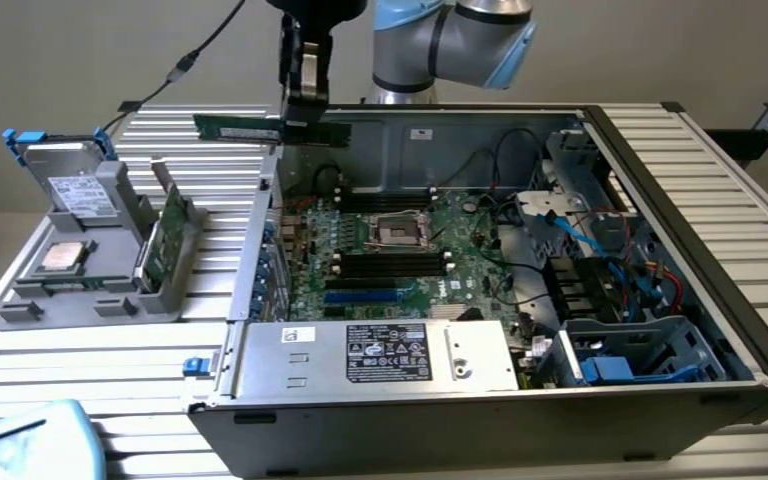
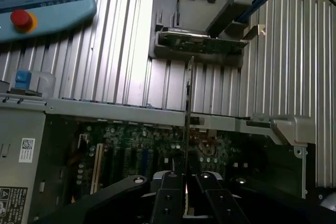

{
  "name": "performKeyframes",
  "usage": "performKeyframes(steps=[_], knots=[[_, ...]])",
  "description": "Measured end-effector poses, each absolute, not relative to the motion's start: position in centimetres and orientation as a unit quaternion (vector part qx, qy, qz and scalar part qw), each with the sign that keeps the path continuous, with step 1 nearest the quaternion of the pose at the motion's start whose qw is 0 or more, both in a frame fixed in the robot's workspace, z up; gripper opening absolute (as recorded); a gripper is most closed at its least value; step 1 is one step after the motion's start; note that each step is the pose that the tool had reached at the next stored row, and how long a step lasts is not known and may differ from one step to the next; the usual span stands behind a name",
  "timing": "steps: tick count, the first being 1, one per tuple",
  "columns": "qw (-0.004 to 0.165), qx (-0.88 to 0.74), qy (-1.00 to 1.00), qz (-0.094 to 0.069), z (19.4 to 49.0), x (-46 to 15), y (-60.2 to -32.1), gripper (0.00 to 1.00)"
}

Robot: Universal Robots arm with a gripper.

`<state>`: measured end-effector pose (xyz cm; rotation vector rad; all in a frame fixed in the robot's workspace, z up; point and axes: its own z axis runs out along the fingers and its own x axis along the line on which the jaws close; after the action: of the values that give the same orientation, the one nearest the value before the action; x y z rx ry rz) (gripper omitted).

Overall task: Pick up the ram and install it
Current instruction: 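Pick up the ram and move it above insertion slot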

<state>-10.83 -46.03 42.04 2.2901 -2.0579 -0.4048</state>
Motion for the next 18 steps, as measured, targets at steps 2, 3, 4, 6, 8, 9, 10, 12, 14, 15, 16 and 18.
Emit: performKeyframes(steps=[2,3,4,6,8,9,10,12,14,15,16,18], knots=[[0.017,0.738,-0.662,-0.131,42.0,-10.0,-46.0,0.14],[0.016,0.738,-0.662,-0.131,42.0,-9.6,-46.0,0.14],[0.015,0.738,-0.662,-0.132,42.0,-9.1,-46.0,0.14],[0.013,0.738,-0.661,-0.133,42.0,-8.2,-46.1,0.14],[0.012,0.738,-0.661,-0.135,42.0,-7.3,-46.1,0.14],[0.011,0.738,-0.661,-0.135,42.0,-6.9,-46.1,0.14],[0.010,0.738,-0.661,-0.136,42.0,-6.4,-46.1,0.14],[0.008,0.738,-0.660,-0.138,42.0,-5.5,-46.1,0.14],[0.006,0.738,-0.660,-0.139,42.0,-4.6,-46.1,0.14],[0.005,0.738,-0.660,-0.139,42.1,-4.1,-46.2,0.14],[0.004,0.738,-0.660,-0.140,42.0,-3.7,-46.2,0.14],[0.002,0.738,-0.659,-0.141,42.0,-2.8,-46.2,0.14]])
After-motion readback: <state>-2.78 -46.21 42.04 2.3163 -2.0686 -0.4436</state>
